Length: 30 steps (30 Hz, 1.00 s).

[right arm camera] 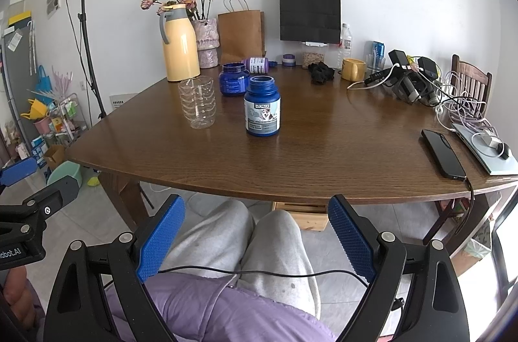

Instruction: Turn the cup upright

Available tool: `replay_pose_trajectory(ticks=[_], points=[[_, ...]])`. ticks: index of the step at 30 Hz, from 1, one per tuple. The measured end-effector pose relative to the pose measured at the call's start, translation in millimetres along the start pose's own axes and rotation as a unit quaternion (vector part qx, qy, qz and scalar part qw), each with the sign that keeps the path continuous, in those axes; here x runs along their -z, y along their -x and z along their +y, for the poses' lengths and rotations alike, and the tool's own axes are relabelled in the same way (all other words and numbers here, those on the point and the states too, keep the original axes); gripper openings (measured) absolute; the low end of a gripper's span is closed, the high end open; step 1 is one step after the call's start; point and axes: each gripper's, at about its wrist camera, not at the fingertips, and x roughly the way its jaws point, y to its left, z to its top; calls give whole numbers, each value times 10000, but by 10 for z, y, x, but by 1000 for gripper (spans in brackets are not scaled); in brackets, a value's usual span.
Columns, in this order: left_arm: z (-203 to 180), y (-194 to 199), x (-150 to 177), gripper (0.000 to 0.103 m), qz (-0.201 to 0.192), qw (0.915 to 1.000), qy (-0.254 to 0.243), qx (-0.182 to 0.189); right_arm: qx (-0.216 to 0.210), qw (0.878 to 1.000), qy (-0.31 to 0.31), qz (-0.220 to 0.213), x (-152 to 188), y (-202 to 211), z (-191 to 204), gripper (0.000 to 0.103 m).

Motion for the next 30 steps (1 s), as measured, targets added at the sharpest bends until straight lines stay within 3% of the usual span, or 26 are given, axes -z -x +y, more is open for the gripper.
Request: replay_pose_trajectory(ticks=[30], points=[[-6, -2, -6, 103, 28, 10000, 3, 8, 15, 10000, -4, -1, -17, -3, -26, 93]])
